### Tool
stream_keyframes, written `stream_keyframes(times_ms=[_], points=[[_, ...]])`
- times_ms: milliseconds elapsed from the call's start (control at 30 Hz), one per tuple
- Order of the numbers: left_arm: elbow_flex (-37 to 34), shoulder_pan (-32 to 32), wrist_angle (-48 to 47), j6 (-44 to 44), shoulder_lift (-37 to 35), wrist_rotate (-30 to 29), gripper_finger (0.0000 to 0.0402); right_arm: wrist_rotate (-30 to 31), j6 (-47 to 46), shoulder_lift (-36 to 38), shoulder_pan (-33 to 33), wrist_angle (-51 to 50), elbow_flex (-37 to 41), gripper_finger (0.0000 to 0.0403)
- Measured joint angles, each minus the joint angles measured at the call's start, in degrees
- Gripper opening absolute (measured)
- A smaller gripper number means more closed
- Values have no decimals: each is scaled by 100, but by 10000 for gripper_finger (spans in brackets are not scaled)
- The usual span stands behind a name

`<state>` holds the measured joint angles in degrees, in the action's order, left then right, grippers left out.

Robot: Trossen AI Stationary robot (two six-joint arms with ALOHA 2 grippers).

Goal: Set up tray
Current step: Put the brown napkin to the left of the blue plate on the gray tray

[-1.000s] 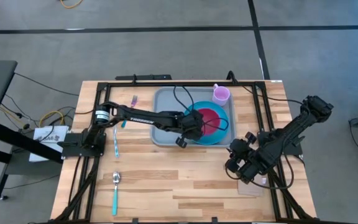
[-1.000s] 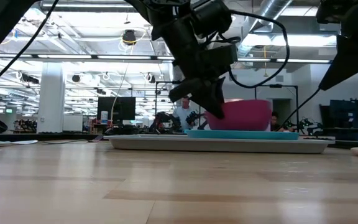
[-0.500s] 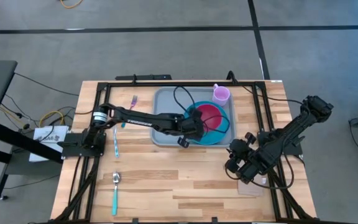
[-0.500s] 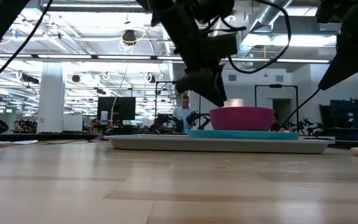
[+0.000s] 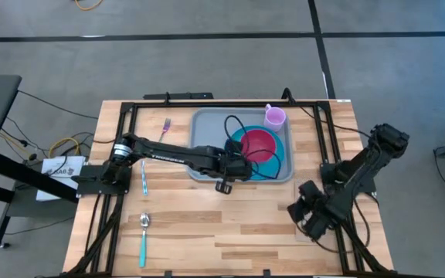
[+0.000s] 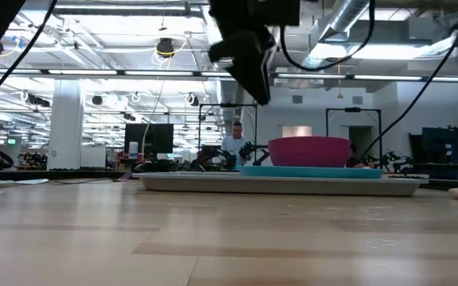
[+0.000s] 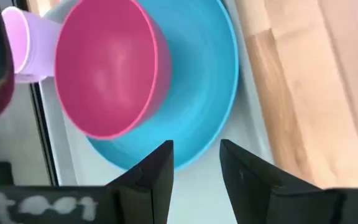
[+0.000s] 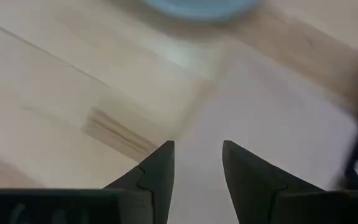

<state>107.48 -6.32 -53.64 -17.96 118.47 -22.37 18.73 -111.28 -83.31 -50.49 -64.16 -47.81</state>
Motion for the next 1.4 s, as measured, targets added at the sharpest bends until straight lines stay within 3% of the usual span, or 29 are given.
stream_keyframes(times_ms=[267, 500, 567, 700, 800, 1167, 1267, 1400], points=[[578, -319, -1187, 587, -1, -491, 122, -209, -956, -424, -708, -376, 148, 129], [1122, -615, -2576, 1197, -1, -1025, 122, -68, -993, -473, -1110, 1405, 1157, 129], [1299, -687, -3077, 1425, 0, -1157, 122, 195, -976, -397, -1224, 1617, 1360, 129], [1596, -813, -3635, 2022, -55, -1485, 122, 1724, -825, -269, -1477, 1964, 1662, 129], [1587, -941, -3645, 2109, -283, -1449, 122, 2451, -346, -117, -1479, 2726, 1863, 129], [1591, -1475, -3641, 2749, -916, -2052, 122, 2528, 2195, -101, -463, 5551, 2844, 129], [1587, -1617, -3639, 2986, -980, -2048, 122, 2287, 3207, -105, -57, 6629, 2970, 129], [1589, -1817, -3640, 3106, -1039, -2054, 122, 1371, 4922, -128, 405, 8162, 2984, 129]])
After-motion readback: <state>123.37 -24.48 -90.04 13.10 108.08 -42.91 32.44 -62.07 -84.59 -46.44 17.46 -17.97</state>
